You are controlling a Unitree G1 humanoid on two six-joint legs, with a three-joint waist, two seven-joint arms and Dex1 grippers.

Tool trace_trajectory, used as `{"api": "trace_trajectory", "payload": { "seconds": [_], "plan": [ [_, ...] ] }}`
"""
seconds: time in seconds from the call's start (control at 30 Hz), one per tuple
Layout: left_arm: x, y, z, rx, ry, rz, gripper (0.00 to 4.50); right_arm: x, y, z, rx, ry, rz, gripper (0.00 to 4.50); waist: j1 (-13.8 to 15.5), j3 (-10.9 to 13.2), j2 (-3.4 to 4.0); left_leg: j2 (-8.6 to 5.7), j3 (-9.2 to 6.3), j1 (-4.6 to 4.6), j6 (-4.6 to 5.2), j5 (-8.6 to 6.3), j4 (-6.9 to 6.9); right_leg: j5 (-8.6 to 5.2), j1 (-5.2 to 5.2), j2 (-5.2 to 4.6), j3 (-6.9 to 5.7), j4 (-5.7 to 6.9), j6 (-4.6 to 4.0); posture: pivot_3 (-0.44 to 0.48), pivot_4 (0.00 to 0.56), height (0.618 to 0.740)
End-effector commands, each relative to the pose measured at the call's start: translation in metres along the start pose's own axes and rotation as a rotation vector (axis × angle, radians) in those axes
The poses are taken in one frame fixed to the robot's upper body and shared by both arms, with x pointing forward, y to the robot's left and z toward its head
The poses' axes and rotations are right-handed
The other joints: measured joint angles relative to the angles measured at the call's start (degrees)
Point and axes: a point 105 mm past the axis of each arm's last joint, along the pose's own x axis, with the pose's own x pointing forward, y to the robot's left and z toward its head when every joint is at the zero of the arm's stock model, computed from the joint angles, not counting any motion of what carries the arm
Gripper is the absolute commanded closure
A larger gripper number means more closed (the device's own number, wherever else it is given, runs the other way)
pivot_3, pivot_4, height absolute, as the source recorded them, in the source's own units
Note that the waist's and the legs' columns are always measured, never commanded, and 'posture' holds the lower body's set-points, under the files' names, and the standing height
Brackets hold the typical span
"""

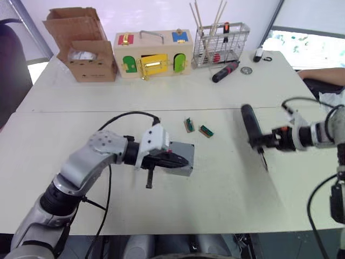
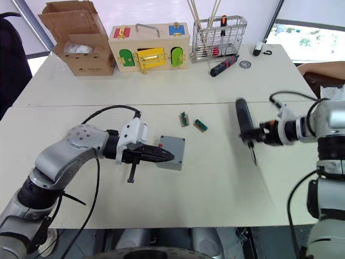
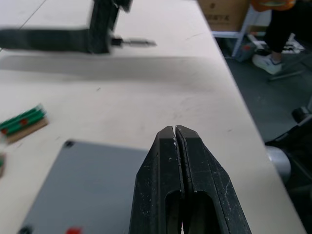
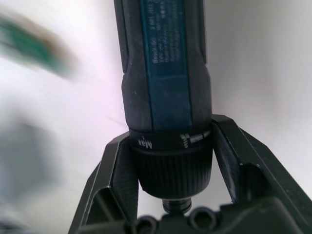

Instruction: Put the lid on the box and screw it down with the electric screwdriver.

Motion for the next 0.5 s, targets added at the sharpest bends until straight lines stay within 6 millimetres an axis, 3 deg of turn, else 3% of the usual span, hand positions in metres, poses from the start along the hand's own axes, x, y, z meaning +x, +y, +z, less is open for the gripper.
{"api": "trace_trajectory", "payload": {
  "seconds": [0.03, 0.17, 0.3, 0.4, 0.5],
  "plan": [
    [-0.011, 0.014, 0.009, 0.028, -0.018, 0.023, 4.5, -0.044, 0.047, 0.039, -0.099, -0.395, 0.23, 2.59, 0.5, -0.01, 0.01, 0.0, -0.11, -0.34, -0.01, 0.01, 0.09, 0.0, -0.38, 0.01, -0.09, 0.2, 0.0, 0.0, 0.15, 0.74],
    [-0.018, 0.028, 0.009, 0.013, -0.014, 0.019, 4.5, -0.052, 0.094, 0.03, -0.163, -0.709, 0.416, 2.59, 0.59, -0.02, 0.04, 0.04, -0.15, -0.59, -0.28, 0.16, 0.11, 0.0, -0.56, 0.05, -0.15, 0.32, 0.0, 0.0, 0.15, 0.74],
    [-0.021, 0.036, 0.008, 0.008, 0.007, -0.001, 4.5, -0.038, 0.127, 0.008, -0.13, -0.803, 0.543, 2.59, -0.01, 0.0, 0.1, -0.05, -0.13, -0.56, -0.3, 0.18, 0.14, 0.0, -0.52, -0.07, -0.11, 0.33, 0.0, 0.0, 0.15, 0.74],
    [-0.022, 0.039, 0.009, 0.015, 0.031, -0.019, 4.5, -0.041, 0.138, -0.002, -0.061, -0.879, 0.604, 2.59, -0.03, 0.0, 0.1, -0.08, -0.19, -0.5, -0.38, 0.22, 0.15, 0.0, -0.48, -0.1, -0.13, 0.28, 0.0, 0.0, 0.15, 0.74],
    [-0.023, 0.04, 0.01, 0.02, 0.038, -0.027, 4.5, -0.057, 0.137, -0.003, 0.001, -0.932, 0.605, 2.59, -0.21, 0.02, 0.14, -0.1, -0.16, -0.5, -0.38, 0.22, 0.14, 0.0, -0.48, -0.13, -0.11, 0.28, 0.0, 0.0, 0.15, 0.74]
  ]
}}
